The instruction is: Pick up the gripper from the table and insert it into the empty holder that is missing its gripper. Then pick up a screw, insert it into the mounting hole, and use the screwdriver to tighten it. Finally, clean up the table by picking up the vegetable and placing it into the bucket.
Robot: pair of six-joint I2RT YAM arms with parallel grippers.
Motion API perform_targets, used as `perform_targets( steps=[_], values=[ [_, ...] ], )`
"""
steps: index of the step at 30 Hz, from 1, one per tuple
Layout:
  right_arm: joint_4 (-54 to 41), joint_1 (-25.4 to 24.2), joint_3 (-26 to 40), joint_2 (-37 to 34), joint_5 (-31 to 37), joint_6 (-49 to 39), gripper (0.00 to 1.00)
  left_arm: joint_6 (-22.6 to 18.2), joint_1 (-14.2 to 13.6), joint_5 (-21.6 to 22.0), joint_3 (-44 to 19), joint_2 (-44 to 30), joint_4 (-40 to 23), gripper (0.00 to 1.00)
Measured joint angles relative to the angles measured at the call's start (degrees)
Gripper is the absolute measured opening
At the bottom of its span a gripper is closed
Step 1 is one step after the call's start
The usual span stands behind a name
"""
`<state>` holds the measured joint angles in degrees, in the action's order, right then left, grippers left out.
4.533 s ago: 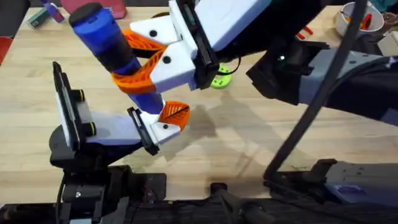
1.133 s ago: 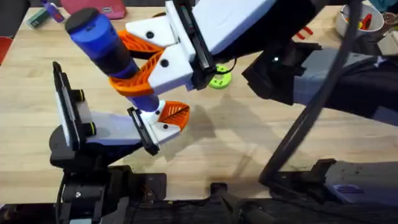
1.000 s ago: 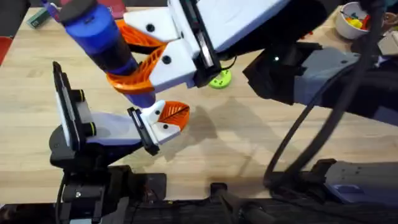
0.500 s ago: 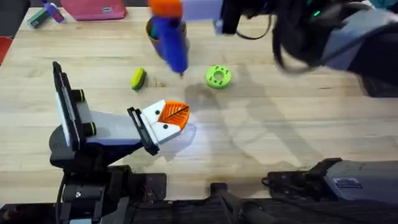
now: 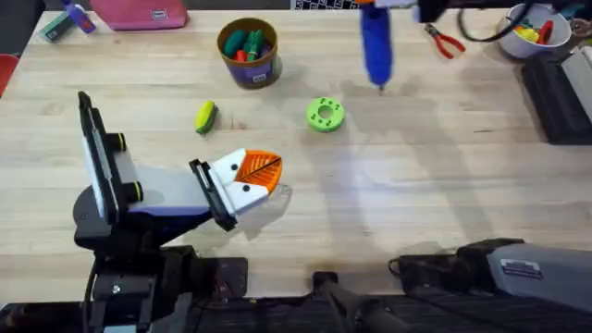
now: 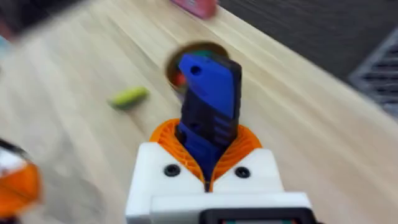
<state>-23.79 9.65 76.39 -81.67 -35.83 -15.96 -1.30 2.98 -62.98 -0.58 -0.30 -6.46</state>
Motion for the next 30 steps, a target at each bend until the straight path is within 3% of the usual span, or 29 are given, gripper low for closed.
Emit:
perform_targets(
  steps=[7, 11, 23, 30],
  values=[
    [-18.99, -0.04, 2.32, 1.05, 8.64, -32.77, 0.022, 0.00, 0.00, 0.00, 0.00, -0.02, 0.00, 0.007],
    [-25.06, -0.02, 2.32, -2.29, 14.58, -42.84, 0.022, 0.01, 0.00, 0.00, 0.00, -0.02, 0.00, 0.007],
    [-24.89, -0.04, 2.32, -19.42, 33.58, -52.85, 0.022, 0.02, 0.00, 0.02, 0.00, 0.00, 0.00, 0.007],
    [-24.09, -0.09, 2.32, -25.77, 37.40, -54.13, 0.022, 0.02, 0.00, 0.01, 0.00, -0.02, 0.00, 0.007]
  ],
)
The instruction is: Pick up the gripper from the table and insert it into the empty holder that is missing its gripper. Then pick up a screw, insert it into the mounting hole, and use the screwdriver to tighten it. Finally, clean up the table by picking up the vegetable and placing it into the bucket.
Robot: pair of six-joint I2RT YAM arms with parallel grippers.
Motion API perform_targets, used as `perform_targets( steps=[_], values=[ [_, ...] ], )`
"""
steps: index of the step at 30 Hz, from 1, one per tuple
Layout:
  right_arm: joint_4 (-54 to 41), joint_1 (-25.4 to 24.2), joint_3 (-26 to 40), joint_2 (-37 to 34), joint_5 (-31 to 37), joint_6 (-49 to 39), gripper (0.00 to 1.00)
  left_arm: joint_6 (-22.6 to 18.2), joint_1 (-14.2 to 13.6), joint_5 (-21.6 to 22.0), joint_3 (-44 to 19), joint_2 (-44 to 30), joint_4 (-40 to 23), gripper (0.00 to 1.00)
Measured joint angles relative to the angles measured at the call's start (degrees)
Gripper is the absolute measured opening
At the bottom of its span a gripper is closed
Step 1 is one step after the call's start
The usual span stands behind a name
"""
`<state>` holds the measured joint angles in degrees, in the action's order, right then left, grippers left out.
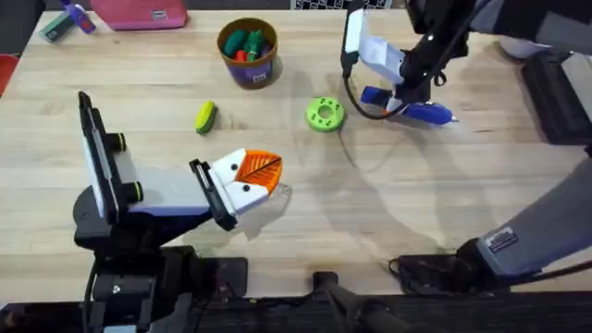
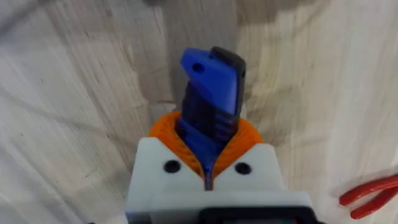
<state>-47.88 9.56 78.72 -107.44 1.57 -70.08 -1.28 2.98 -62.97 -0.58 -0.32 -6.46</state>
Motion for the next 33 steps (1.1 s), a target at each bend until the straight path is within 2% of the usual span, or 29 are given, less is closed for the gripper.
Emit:
perform_targets(
  steps=[2, 3, 8, 9, 11, 16, 18, 22, 23, 29, 33],
  values=[
    [0.02, 0.00, 0.00, -0.50, 0.38, 0.05, 0.038, 0.00, 0.00, 0.02, 0.00, 0.02, 0.00, 0.007],
    [-0.04, 0.00, 0.00, -0.57, 0.54, 0.00, 0.143, 0.00, 0.00, 0.00, 0.00, 0.00, 0.00, 0.007],
    [0.51, 0.00, 0.00, -0.57, 1.23, -0.24, 0.871, -0.01, 0.00, 0.02, 0.00, 0.02, 0.00, 0.007],
    [0.50, 0.00, 0.00, -0.57, 1.31, -0.24, 0.959, 0.00, 0.00, 0.02, 0.00, 0.00, 0.00, 0.007],
    [0.53, 0.02, 0.00, -0.57, 1.46, 0.20, 0.990, -0.01, 0.00, 0.02, 0.00, 0.00, 0.00, 0.007],
    [1.59, 0.18, 0.00, 0.30, 1.58, 2.89, 0.994, -0.05, 0.00, 0.02, 0.00, 0.02, 0.00, 0.012],
    [2.01, 0.35, 0.00, 2.38, 1.20, 5.02, 0.993, -0.22, 0.00, 0.03, 0.00, 0.00, 0.00, 0.261],
    [4.06, 1.01, 0.00, 9.32, 0.03, 11.48, 0.994, -0.21, 0.00, 0.02, 0.00, 0.00, 0.00, 0.904],
    [4.79, 1.27, 0.07, 11.25, -0.12, 13.36, 0.994, -0.14, 0.00, 0.02, 0.00, 0.00, 0.00, 0.962],
    [12.76, 4.31, 0.53, 22.10, -2.11, 28.98, 0.994, -0.13, 0.00, 0.95, 0.00, 0.00, 0.49, 0.985],
    [14.81, 7.07, 0.94, 27.38, -3.18, 41.66, 0.994, 3.51, 0.00, 3.70, 0.07, 0.00, 2.54, 0.985]
  ],
)
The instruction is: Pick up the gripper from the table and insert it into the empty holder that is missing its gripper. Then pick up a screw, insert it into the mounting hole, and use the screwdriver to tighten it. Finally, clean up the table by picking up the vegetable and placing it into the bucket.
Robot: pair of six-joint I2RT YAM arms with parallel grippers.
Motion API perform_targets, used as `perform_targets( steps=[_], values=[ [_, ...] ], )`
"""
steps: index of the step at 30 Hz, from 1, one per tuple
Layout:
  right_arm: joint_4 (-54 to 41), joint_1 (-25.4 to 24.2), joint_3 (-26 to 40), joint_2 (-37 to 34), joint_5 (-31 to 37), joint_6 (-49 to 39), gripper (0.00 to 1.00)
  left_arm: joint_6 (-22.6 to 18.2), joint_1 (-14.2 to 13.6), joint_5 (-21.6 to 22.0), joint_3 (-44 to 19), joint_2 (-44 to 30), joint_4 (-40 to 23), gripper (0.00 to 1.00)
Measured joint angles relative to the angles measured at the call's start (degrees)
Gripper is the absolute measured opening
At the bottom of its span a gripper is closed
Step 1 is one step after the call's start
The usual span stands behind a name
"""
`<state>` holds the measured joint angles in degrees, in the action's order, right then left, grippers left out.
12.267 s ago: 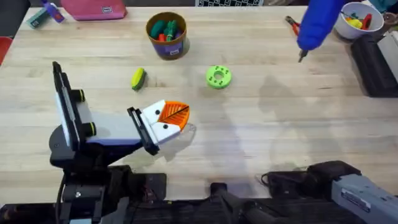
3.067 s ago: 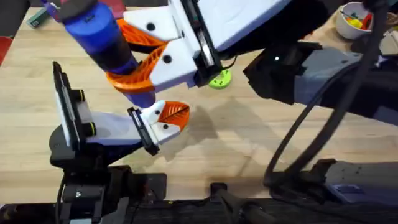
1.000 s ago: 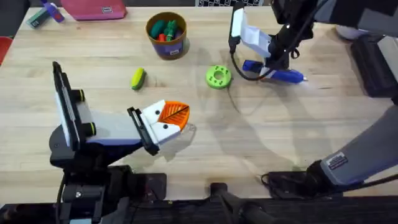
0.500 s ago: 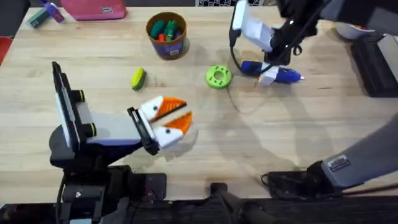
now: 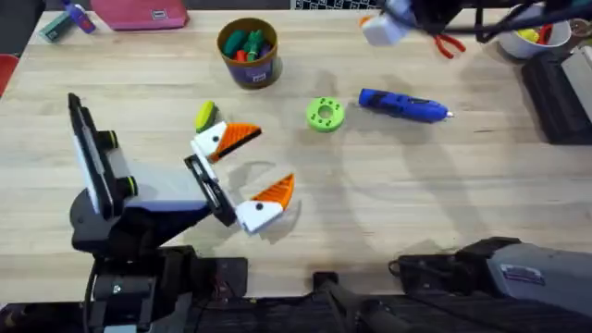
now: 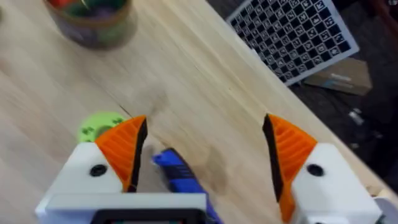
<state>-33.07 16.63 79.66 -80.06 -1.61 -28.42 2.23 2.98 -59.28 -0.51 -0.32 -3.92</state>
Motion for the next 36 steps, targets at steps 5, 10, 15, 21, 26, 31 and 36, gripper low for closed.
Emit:
perform_targets(
  steps=[5, 10, 15, 21, 26, 31, 36],
  values=[
    [-1.10, 0.97, 0.00, 4.95, -0.17, 13.50, 0.994, 1.27, 0.67, 6.66, -2.44, -0.11, -5.69, 0.985],
    [-7.25, 0.97, 0.00, 9.82, -0.13, 24.07, 0.994, -1.82, 2.63, 14.46, -15.17, -4.74, -20.97, 0.985],
    [-7.20, 0.97, -4.96, 16.69, -0.13, 30.59, 0.994, -7.12, 3.06, 21.18, -30.42, -16.22, -30.77, 0.986],
    [-4.33, 0.97, -19.03, 26.86, -0.13, 36.06, 0.994, -10.80, 3.06, 26.41, -43.72, -32.61, -35.88, 0.985],
    [-4.16, 0.89, -29.72, 37.21, -0.15, 38.34, 0.994, -11.26, 3.06, 29.16, -47.66, -41.61, -36.72, 0.985],
    [-6.69, 0.71, -35.54, 44.54, -0.13, 39.43, 0.993, -11.29, 3.06, 35.55, -54.81, -48.97, -42.06, 0.985],
    [-10.24, 0.71, -36.99, 46.37, -0.13, 39.93, 0.994, -12.62, 3.06, 43.06, -65.64, -62.82, -48.49, 0.985]
  ],
)
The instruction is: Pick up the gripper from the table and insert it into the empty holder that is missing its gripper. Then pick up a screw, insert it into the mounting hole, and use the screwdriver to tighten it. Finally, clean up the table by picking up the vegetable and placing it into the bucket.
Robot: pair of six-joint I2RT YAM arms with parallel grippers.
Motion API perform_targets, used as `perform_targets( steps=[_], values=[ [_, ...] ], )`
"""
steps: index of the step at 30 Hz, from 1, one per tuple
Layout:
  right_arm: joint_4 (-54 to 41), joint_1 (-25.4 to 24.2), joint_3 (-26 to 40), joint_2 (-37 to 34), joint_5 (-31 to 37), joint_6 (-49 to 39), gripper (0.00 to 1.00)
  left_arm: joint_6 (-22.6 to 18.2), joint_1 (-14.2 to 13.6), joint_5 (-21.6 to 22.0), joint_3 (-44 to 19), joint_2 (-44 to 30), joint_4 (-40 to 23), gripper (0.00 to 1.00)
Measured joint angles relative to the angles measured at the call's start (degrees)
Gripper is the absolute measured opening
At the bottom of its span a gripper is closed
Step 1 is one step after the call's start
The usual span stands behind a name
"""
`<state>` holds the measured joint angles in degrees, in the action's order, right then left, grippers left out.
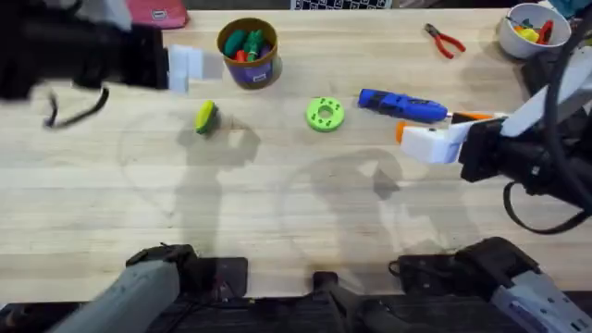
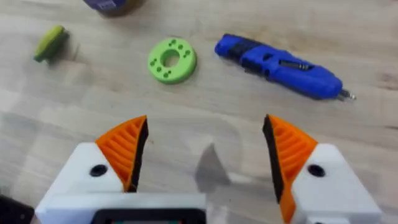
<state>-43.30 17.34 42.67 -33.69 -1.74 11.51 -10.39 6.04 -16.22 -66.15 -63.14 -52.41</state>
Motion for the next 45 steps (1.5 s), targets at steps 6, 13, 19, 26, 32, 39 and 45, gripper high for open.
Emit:
perform_targets(
  steps=[6, 13, 19, 26, 32, 39, 45],
  values=[
    [-1.80, 0.00, -0.12, 0.00, -0.02, 0.11, 0.994, -1.20, 0.07, 6.09, -6.03, -18.52, 0.42, 0.985],
    [-1.80, 0.00, -0.12, 0.00, 0.00, 0.11, 0.994, -1.85, 0.07, 8.99, -6.23, -30.01, -0.02, 0.985],
    [-1.80, 0.00, -0.12, 0.00, 0.00, 0.11, 0.994, -3.45, 0.07, 12.82, -6.23, -36.54, -1.44, 0.985],
    [-1.80, 0.00, -0.12, 0.00, -0.02, 0.11, 0.994, -4.46, -0.20, 14.03, -6.23, -42.57, 0.49, 0.985],
    [-1.80, 0.00, -0.12, 0.00, 0.00, 0.11, 0.994, -4.87, -1.14, 14.67, -6.79, -44.21, 0.99, 0.683],
    [-1.80, 0.00, -0.12, 0.00, 0.00, 0.11, 0.994, -4.96, -1.51, 14.52, -8.04, -44.51, -0.16, 0.025],
    [-1.80, 0.00, -0.12, 0.00, 0.00, 0.11, 0.994, -2.96, -1.51, 14.53, -13.37, -44.81, -3.63, 0.029]
  ],
)
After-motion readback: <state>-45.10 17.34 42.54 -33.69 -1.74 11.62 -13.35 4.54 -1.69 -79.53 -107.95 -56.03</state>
